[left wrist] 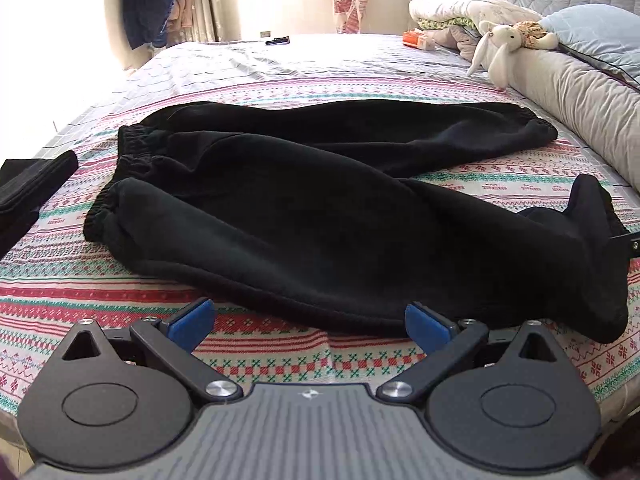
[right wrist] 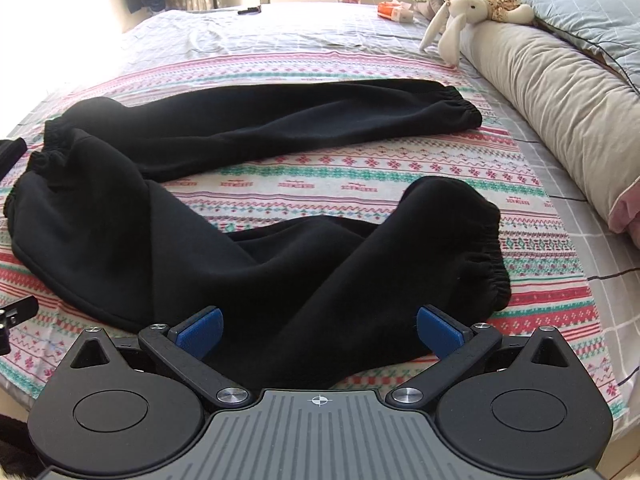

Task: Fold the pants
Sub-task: 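Move the right gripper to the sweatpants cuffs and close on them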

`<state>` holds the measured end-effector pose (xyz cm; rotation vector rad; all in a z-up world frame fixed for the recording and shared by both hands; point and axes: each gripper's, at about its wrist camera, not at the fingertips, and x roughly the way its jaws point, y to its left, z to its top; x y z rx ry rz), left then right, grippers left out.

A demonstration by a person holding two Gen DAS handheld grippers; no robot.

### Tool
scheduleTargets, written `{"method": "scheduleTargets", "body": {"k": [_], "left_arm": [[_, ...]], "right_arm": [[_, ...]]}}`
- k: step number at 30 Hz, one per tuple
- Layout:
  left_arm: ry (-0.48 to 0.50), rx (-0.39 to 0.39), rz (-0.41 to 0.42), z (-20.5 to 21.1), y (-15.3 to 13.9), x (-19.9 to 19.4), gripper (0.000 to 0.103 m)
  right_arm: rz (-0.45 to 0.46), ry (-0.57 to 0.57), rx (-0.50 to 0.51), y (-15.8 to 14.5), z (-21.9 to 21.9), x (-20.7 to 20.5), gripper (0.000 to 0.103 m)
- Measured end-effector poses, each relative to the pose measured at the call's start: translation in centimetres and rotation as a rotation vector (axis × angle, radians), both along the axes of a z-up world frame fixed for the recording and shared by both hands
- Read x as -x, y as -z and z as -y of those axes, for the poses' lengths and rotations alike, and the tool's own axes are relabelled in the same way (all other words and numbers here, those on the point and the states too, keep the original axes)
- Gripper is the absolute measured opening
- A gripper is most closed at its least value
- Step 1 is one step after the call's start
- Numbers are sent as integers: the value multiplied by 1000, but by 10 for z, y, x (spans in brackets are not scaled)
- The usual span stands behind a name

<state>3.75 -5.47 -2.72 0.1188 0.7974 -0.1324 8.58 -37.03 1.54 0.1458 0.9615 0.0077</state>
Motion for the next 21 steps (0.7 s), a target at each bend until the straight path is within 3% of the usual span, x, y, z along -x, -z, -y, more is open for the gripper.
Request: {"method": "scheduleTargets", "body": {"k": [6,10,13,21], "left_arm": [[89,52,-55,28,8,-20,103],[169,107,-89,44,16,-30,103],[227,92,-71,55,19,-30,103],[405,9,-50,83,33,-32,103]], "right_arm": [[-47,56,-47,13,64,-31,103],[-18,159,-52,31,110,-41,103],[-54,232,-86,53,141,-44,98],[-68,248,-186,78,172,-69,91]]}}
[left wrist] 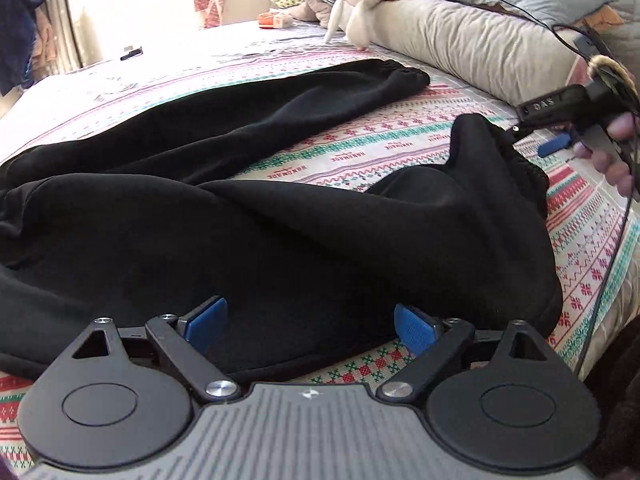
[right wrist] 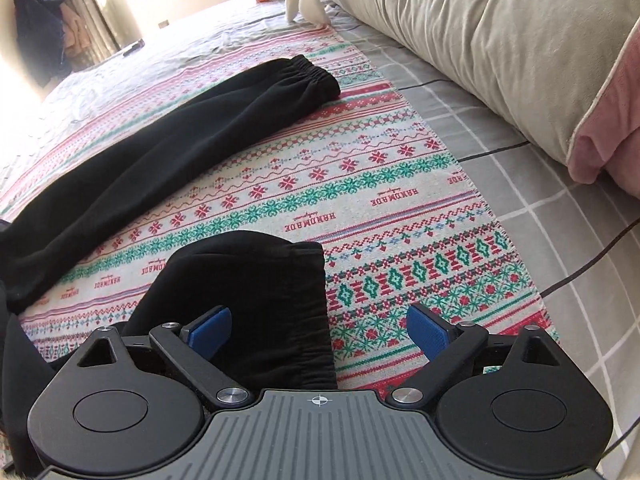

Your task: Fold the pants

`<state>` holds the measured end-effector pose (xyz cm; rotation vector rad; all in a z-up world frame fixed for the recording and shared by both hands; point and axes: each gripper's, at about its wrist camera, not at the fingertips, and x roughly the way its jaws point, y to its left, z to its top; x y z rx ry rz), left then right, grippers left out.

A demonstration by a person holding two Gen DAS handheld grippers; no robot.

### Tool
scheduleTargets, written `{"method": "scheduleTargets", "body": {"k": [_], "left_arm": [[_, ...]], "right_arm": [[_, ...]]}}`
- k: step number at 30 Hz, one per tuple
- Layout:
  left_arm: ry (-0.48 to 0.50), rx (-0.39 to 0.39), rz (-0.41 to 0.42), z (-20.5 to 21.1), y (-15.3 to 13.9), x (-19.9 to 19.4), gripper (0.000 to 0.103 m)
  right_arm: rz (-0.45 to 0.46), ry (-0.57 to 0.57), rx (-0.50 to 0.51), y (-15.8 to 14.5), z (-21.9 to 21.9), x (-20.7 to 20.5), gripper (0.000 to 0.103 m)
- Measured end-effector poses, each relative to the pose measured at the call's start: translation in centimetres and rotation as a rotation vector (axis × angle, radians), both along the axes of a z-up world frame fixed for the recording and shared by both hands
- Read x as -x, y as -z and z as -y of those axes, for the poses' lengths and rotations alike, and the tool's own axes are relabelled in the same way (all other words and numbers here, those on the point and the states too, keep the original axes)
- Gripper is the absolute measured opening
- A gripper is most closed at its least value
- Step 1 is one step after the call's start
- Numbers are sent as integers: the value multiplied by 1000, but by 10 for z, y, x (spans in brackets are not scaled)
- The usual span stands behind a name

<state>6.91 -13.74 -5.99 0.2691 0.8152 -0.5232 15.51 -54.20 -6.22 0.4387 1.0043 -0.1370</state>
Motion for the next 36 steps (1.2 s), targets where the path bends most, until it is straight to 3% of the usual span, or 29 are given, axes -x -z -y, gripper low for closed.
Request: {"method": "scheduleTargets", "body": {"k": [5,7,9,12,17,23,25,26,27,29,33,36], "left_arm": [[143,-61,-14,15,13,2,102],[182,-80,-4,17,17,5,103],[193,-73,-8,16,17,4,103],[203,-60,-25,15,16,1,102],[225,-48,-26,19,16,2,96],[254,-36,-29,31,16,-2,81],[263,-37,-23,35,15,-1,74],[265,-40,-18,36,15,-1,73],[268,-41,-12,38,15,0,70],[266,-42,-4,41,16,0,65],[261,-33,10,45,17,1,55],[261,-55,44,49,17,7,31]], "right_arm": [[3,-78,88,20,-18,-14,81],[44,-123,140,20,-27,-16,68],[90,-153,117,18,-31,-18,32],[65,-123,121,11,-32,-23,24],[99,48,250,-10,-8,-19,23],[101,166,287,-5,30,-20,26],[91,160,222,0,39,-20,31],[70,170,197,0,42,-17,41],[61,177,189,-1,45,-14,58],[73,197,191,-7,50,-3,74],[61,224,71,-6,66,17,74],[-13,203,-30,11,67,22,71]]}}
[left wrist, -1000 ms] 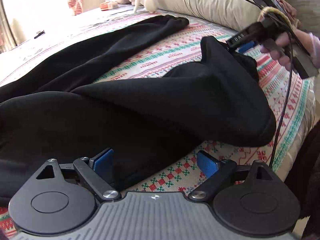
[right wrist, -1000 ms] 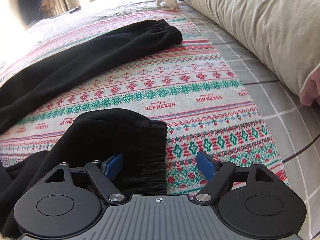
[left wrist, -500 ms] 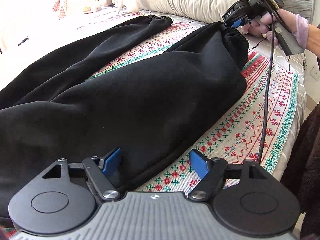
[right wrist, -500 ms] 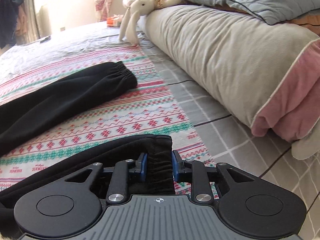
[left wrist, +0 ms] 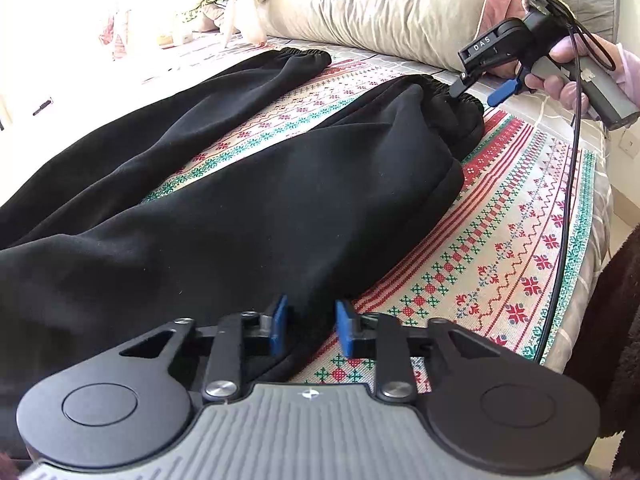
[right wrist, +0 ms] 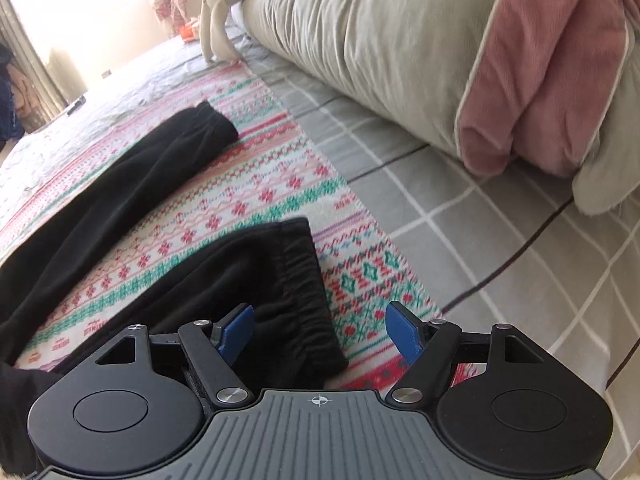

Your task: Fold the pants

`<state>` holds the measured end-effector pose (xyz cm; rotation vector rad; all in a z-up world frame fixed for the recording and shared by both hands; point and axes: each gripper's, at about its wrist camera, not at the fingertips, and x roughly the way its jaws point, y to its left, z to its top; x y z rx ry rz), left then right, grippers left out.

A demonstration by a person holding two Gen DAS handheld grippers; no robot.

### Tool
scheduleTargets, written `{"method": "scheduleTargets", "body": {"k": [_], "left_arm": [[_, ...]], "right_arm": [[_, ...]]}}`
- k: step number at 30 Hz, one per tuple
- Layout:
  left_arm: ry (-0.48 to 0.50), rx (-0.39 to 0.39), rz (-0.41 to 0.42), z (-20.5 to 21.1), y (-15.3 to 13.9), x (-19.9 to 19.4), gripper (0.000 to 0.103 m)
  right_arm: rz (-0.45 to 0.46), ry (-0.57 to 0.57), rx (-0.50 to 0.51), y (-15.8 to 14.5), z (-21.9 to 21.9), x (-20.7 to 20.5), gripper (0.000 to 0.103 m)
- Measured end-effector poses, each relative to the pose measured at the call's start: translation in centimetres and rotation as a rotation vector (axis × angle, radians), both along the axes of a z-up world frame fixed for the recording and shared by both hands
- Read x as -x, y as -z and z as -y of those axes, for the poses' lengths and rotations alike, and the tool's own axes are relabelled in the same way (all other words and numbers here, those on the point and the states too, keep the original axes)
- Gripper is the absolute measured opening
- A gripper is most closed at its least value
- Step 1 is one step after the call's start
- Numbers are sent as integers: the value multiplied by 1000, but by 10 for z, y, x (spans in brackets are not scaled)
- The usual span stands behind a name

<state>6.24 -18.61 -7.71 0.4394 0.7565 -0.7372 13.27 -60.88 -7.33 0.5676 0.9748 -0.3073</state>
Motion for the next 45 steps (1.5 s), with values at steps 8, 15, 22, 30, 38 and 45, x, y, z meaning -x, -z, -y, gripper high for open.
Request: {"method": "scheduleTargets", "body": {"k": [8,15,22,30,38,45], "left_arm": [[8,-75,70,9,-17,24,18],[51,-126,66,18,-19,63,17],[60,-160,72,21,-3,66,27],[81,-27,78,13,-21,62,58],[-55,47,72,10,-27,24,81],[-141,35,38,13,-17,4,81]], "right_arm": [[22,6,127,-15,-14,8,23],[-59,-22,330,-30,-22,39,22],[-165,-82,267,-1,-16,43,28],[107,-101,176,-17,5,20,71],[126,-194,128,23,-9,-15,57],[240,-149,305,-1,-21,-14,28]]}}
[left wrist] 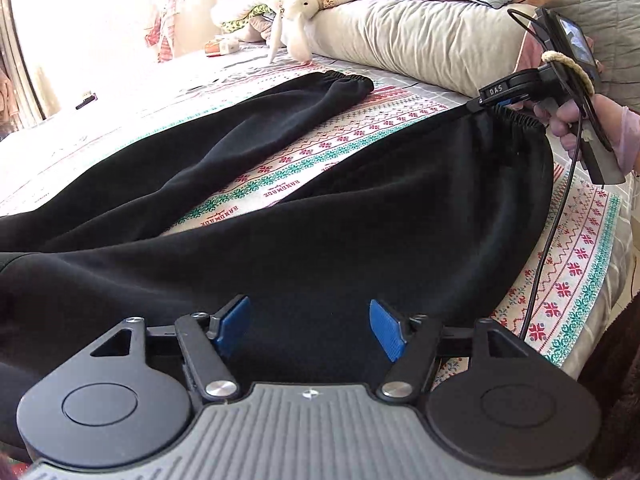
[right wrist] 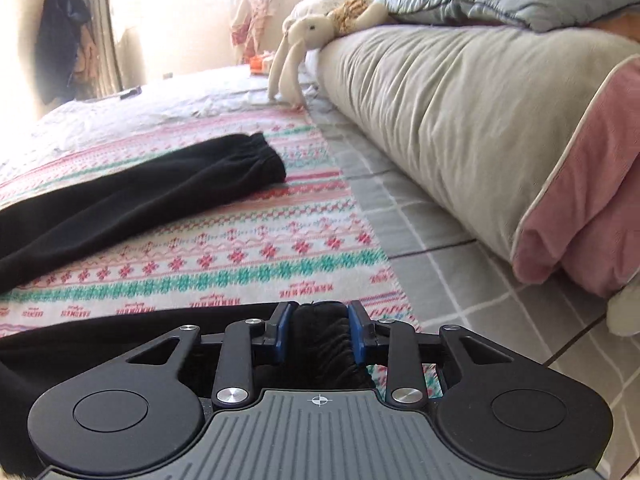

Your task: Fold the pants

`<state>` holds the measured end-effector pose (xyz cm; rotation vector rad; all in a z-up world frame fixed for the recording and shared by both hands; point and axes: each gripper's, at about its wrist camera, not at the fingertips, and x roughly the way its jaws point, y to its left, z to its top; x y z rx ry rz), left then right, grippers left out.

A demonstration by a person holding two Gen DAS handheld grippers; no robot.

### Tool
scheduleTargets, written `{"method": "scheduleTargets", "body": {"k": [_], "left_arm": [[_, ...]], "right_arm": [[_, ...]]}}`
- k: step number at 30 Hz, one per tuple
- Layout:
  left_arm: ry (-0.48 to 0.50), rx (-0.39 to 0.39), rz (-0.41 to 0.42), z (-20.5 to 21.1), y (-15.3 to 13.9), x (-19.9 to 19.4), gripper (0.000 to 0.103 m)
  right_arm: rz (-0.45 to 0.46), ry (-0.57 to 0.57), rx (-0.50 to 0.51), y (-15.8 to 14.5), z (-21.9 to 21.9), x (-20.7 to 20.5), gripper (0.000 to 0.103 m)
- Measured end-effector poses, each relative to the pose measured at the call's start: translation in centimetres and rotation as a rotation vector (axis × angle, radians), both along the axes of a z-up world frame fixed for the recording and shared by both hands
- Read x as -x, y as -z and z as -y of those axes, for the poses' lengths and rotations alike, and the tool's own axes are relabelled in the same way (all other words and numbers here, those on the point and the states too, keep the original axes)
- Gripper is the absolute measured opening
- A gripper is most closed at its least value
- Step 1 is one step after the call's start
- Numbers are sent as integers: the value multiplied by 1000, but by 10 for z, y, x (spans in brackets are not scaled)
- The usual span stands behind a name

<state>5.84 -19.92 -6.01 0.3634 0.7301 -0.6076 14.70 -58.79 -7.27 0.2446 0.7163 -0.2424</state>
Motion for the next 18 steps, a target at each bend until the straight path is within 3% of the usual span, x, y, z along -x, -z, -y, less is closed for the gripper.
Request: {"method": "scheduleTargets", "body": {"k": [4,8,11,12,14,18], "left_arm": [[-17,-1,15,-4,1,-3,82],[-60,-1,31,-10,0,-8,84],[-117,2,40,-21,-2,-12,88],[-140,6,43,-25,-3,-15,91],[-193,16,49,-38,-7,-20,95],[-301,14,56,-65,-17,-28,101]], "right_arm": [[13,151,143,-9,7,-5,27],[-55,191,100,3,17,-20,31],[-106,191,149,8,5,-25,45],[-109,189,165,6,2,-25,60],[-76,180,168,-4,-4,-21,79],[-44,96,114,-27,-23,-17,79]]}}
